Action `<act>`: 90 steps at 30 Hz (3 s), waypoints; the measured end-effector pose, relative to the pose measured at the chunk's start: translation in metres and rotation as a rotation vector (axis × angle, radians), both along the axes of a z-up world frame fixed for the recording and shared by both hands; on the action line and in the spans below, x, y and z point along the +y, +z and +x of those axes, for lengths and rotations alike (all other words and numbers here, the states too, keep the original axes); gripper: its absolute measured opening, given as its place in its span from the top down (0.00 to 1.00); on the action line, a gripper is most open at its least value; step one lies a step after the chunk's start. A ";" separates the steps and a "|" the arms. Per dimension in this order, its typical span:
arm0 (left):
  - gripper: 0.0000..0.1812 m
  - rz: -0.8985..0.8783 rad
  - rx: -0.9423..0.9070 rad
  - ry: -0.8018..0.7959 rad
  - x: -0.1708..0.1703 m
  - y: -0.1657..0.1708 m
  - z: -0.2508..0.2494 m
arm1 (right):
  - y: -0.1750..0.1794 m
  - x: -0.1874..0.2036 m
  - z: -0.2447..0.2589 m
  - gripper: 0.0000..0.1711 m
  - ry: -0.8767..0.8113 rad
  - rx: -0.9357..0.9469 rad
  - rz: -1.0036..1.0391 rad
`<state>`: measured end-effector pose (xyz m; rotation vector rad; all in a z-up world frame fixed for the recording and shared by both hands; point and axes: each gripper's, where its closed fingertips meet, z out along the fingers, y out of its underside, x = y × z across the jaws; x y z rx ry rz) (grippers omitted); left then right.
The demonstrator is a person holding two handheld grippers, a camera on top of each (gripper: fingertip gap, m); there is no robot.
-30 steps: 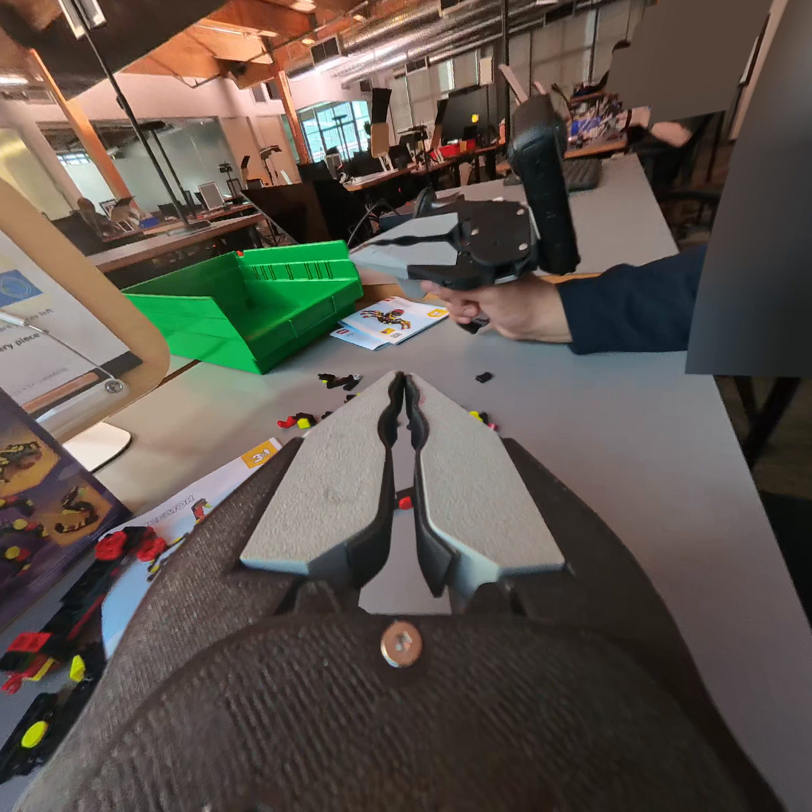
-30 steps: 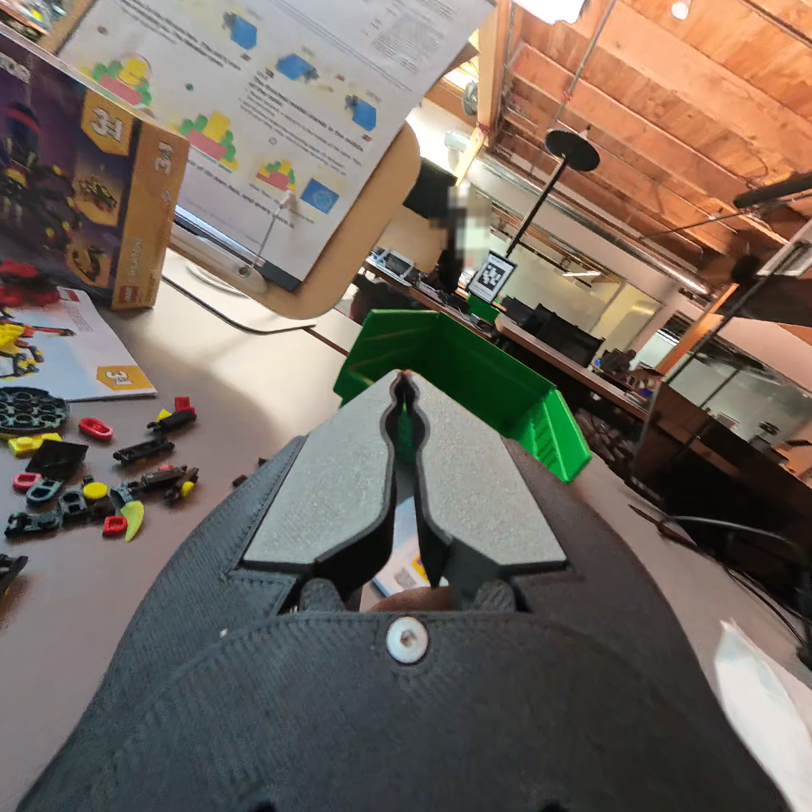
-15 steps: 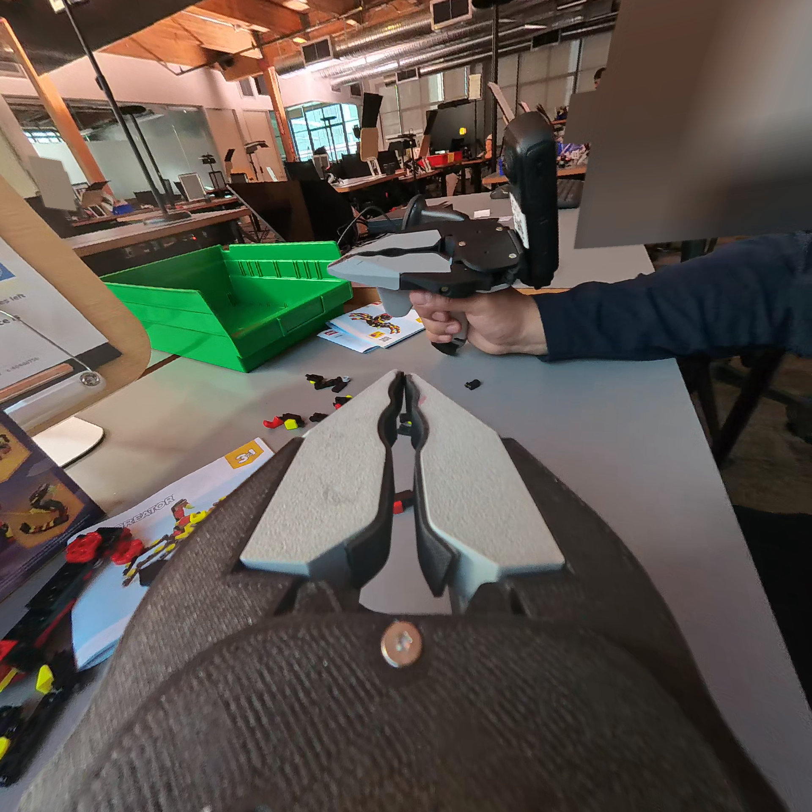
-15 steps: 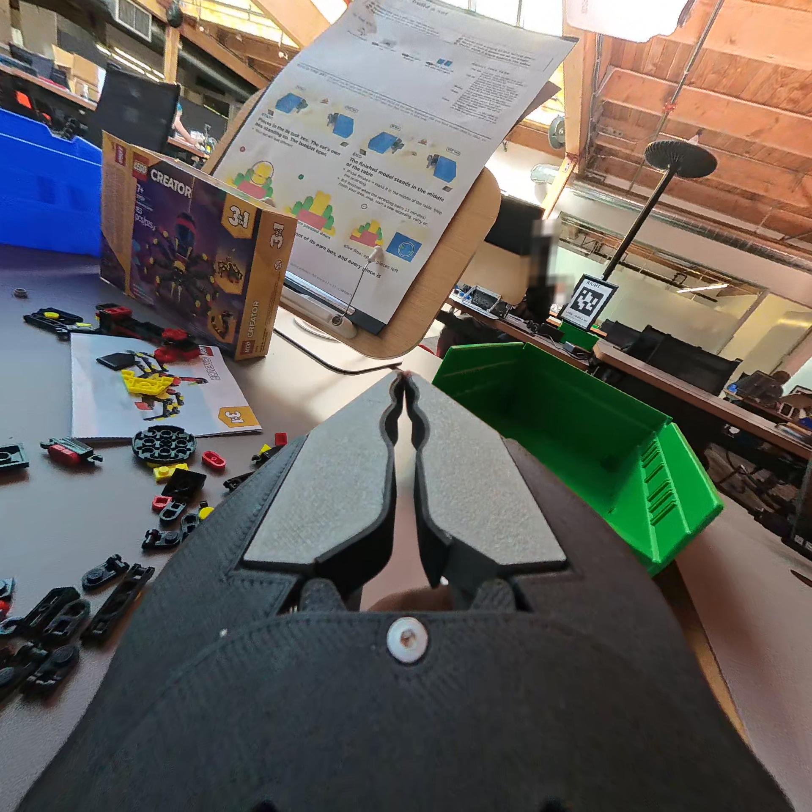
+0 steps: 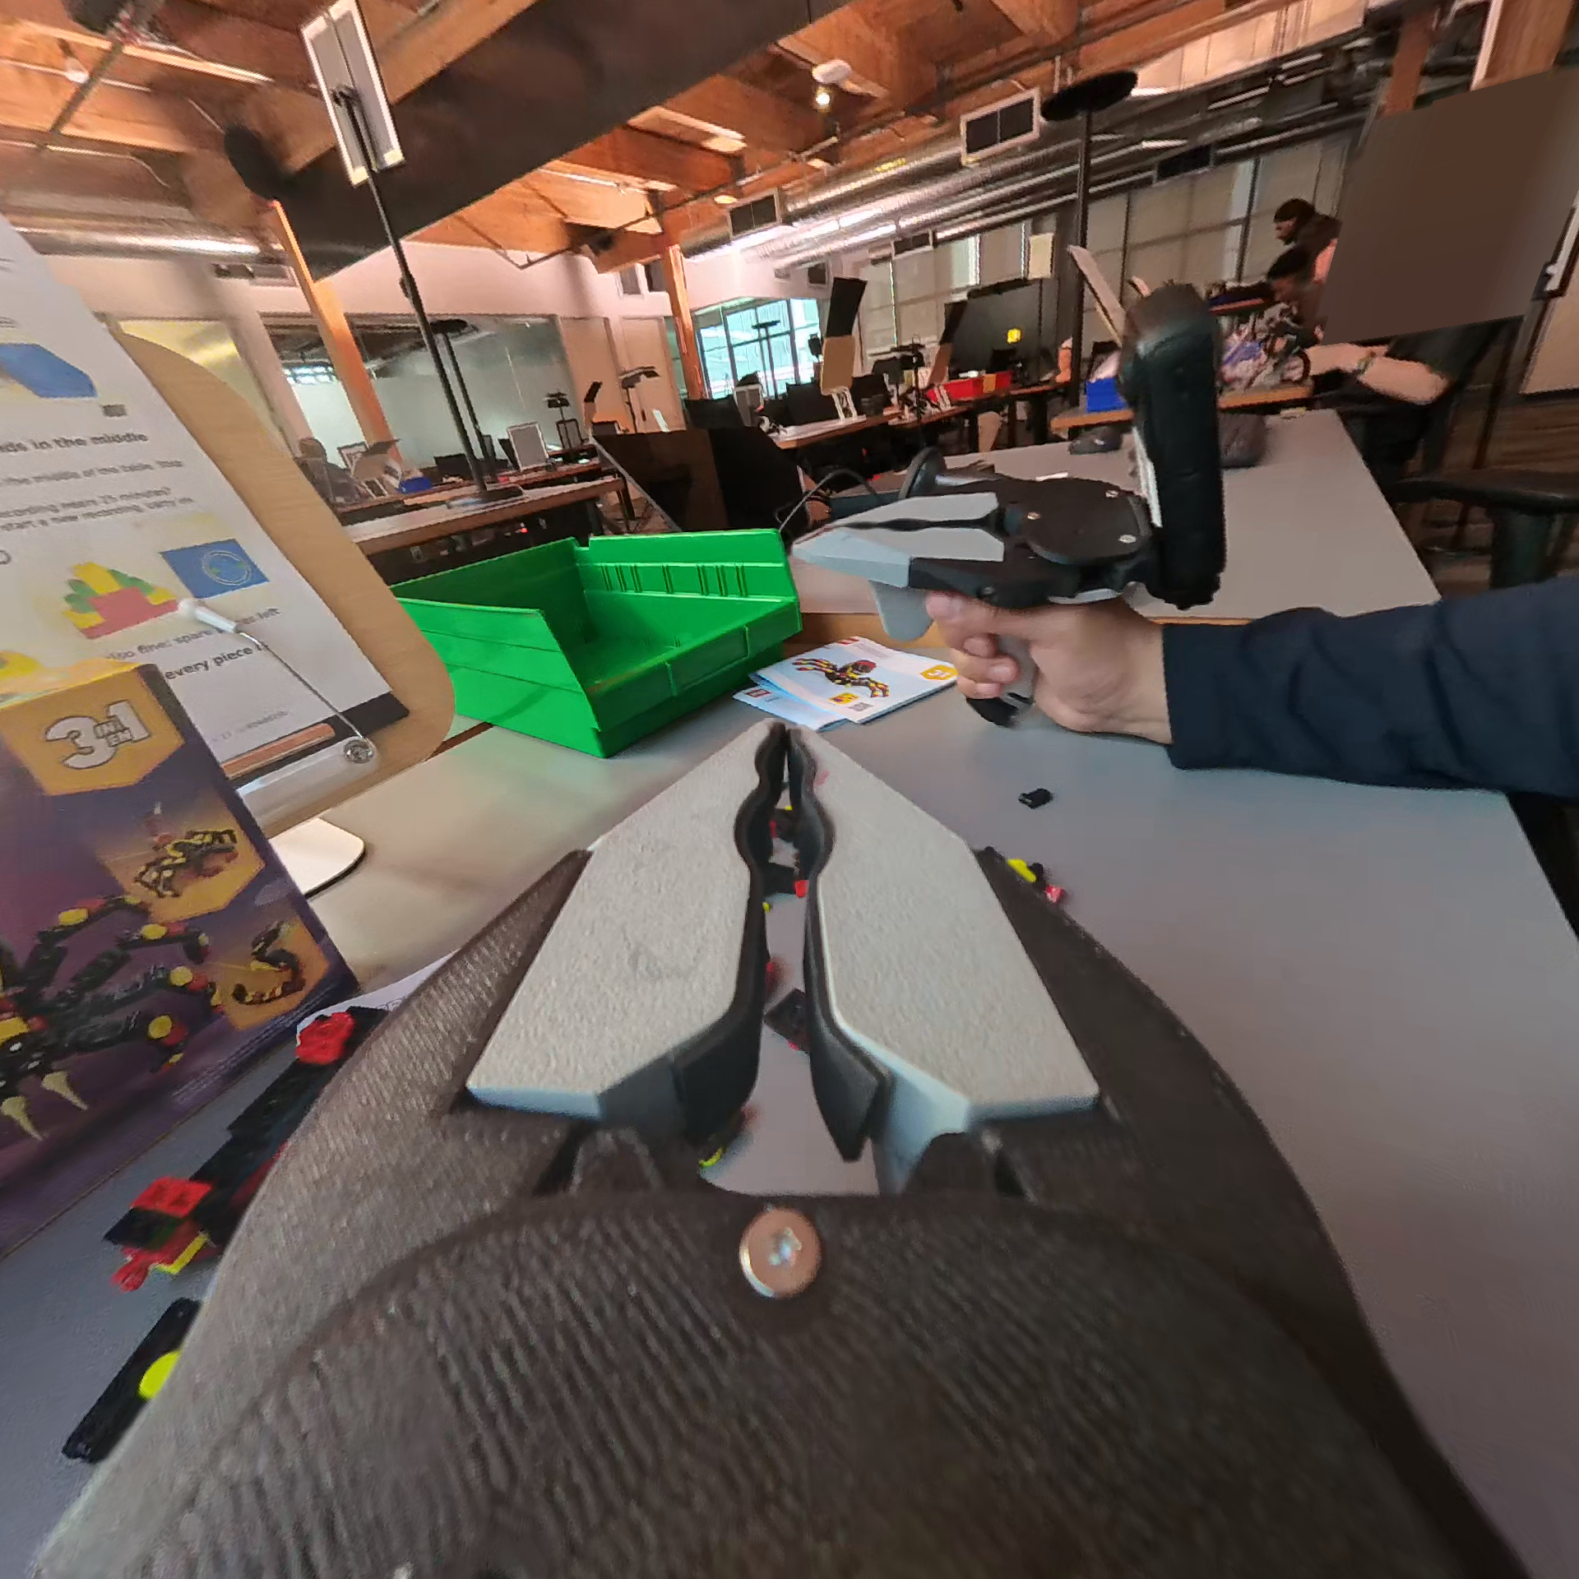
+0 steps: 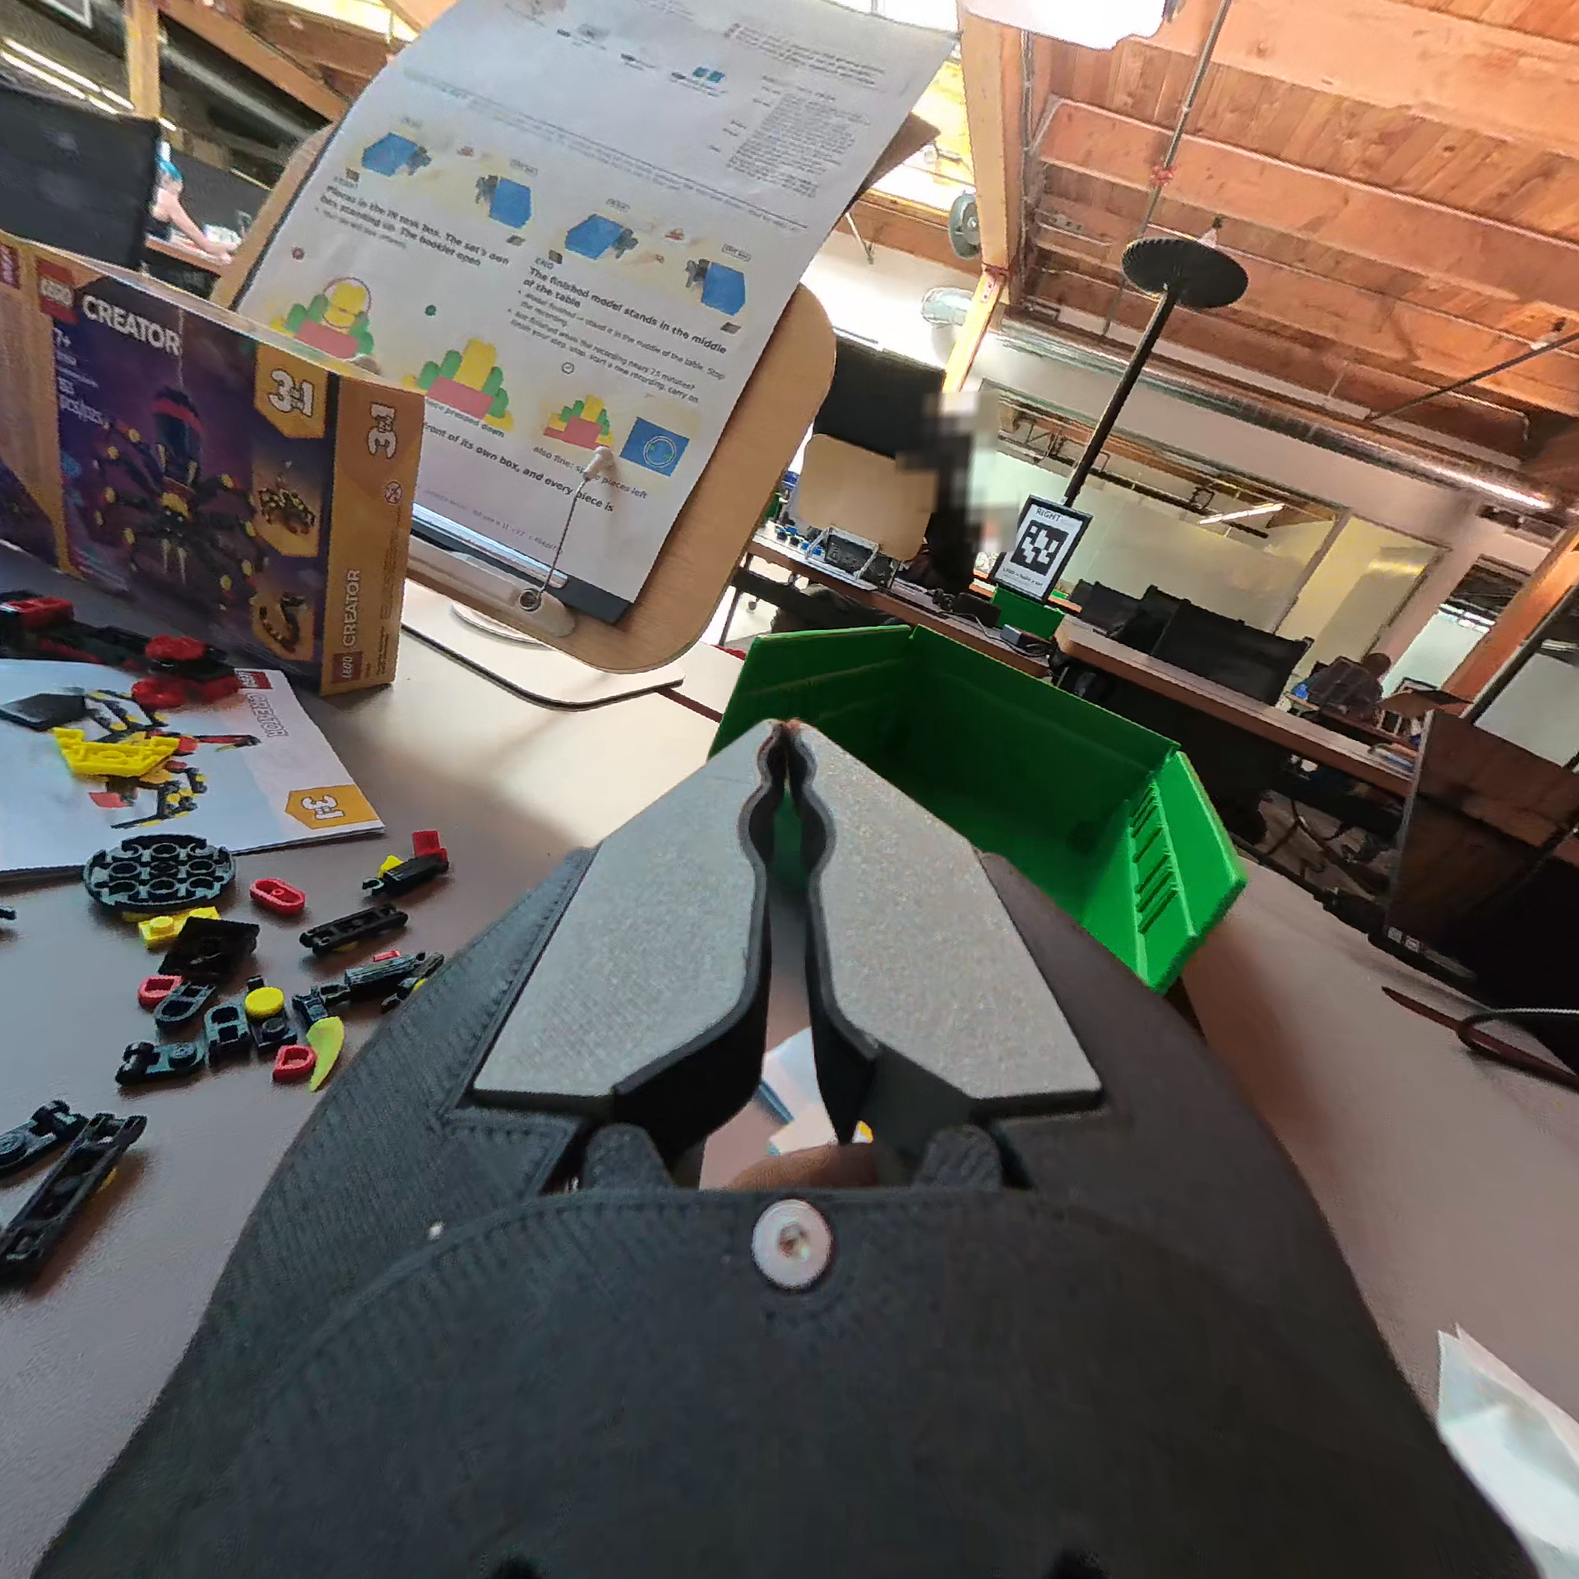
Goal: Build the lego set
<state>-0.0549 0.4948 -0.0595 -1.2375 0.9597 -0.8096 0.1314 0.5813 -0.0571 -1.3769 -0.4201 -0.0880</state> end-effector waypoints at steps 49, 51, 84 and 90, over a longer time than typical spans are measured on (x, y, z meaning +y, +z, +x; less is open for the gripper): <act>1.00 -0.116 0.112 0.217 0.059 -0.019 0.015 | -0.024 0.041 -0.043 0.98 -0.013 -0.048 -0.198; 1.00 -0.109 0.108 0.227 0.060 -0.018 0.013 | -0.025 0.040 -0.043 0.98 -0.013 -0.055 -0.199; 1.00 -0.155 0.175 0.117 0.065 -0.028 0.028 | -0.076 -0.001 -0.106 0.89 0.474 -0.085 -0.635; 1.00 -0.153 0.168 0.118 0.065 -0.027 0.027 | -0.069 -0.019 -0.118 0.87 0.613 -0.047 -0.633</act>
